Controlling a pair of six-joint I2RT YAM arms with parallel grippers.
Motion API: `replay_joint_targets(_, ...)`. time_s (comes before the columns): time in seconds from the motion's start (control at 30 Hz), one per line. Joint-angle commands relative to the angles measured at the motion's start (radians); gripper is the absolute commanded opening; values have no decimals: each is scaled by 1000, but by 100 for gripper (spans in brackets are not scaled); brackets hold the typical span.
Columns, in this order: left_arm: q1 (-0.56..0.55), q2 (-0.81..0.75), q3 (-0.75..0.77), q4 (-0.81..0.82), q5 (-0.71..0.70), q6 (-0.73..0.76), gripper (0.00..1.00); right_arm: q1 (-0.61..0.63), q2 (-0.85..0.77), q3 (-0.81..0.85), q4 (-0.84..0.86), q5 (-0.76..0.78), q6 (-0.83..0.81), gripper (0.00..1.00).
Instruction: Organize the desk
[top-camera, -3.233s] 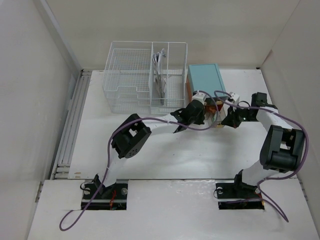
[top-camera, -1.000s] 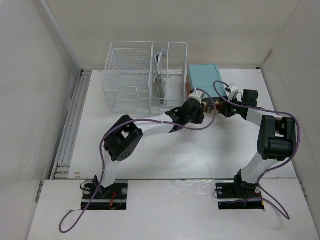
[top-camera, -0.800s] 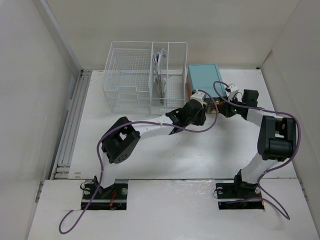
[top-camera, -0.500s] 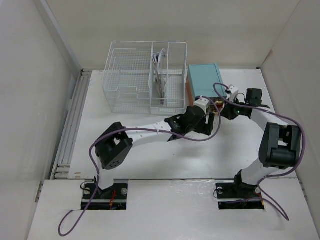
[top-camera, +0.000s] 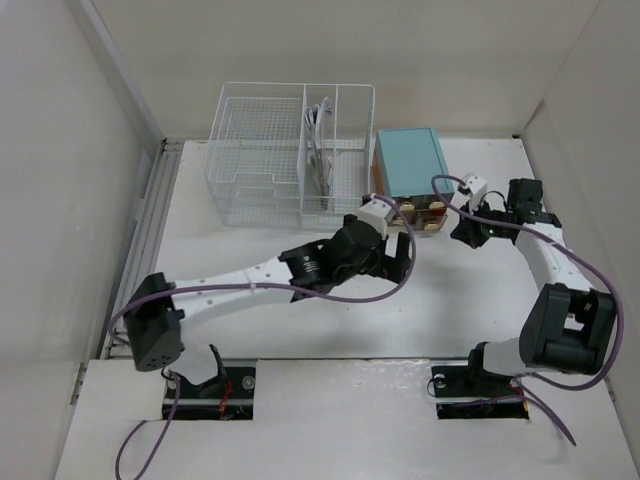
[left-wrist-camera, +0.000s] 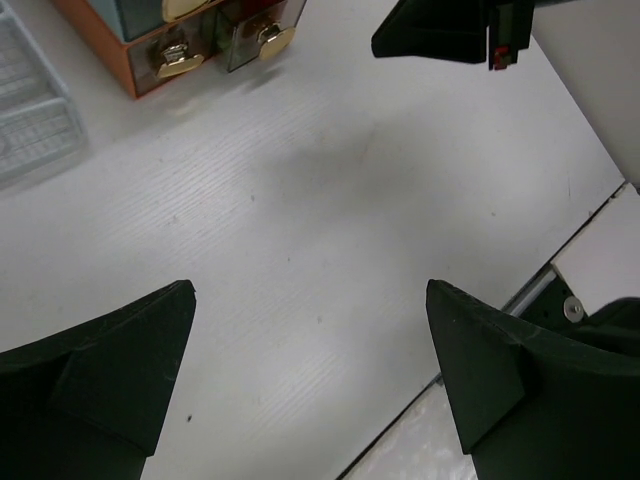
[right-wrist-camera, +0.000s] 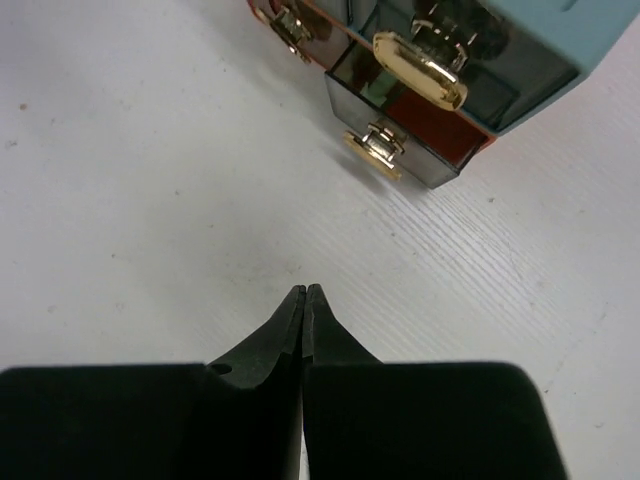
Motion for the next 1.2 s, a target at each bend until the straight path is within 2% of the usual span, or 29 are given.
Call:
replay_joint_targets(0.0,-11,-159,-85,-29,-61,-15,100,-6,-43,-16,78,-7,64,0)
replay_joint_targets(0.03,-11,-187,-104,-40,-72,-30,98,-6,-8,-16,104,-7,104,0)
replay_joint_targets(0.1,-11,-266,-157,-40,-72,-61,98,-33,60,-16,140,-104,195,0)
replay_joint_targets(0.13,-11,-296,-174,-40,-72,-70,98,-43,147,8,128,-220,262,0)
replay_joint_targets(0.2,-11,-351,-225,-40,-72,-91,98,-81,227,26,127,-344,324,0)
replay_joint_targets(0.27,-11,-434,-262,-31,-63,-116,98,-90,304,36,170,-425,405,0)
replay_joint_targets(0.3,-11,-460,-292,-31,-63,-116,98,-101,315,36,248,-447,440,0)
replay_joint_targets(0.43,-11,-546,-338,-31,-81,-141,98,-101,315,-12,437,-416,580,0)
replay_joint_targets(0.73,-20,-549,-383,-21,-92,-170,100,-101,509,80,525,-375,724,0)
replay_joint_targets(0.83,-20,-560,-403,-11,-92,-193,100,-101,510,80,629,-332,789,0)
replay_joint_targets(1.17,-20,-578,-446,-11,-92,-211,100,-81,580,152,718,-309,861,0)
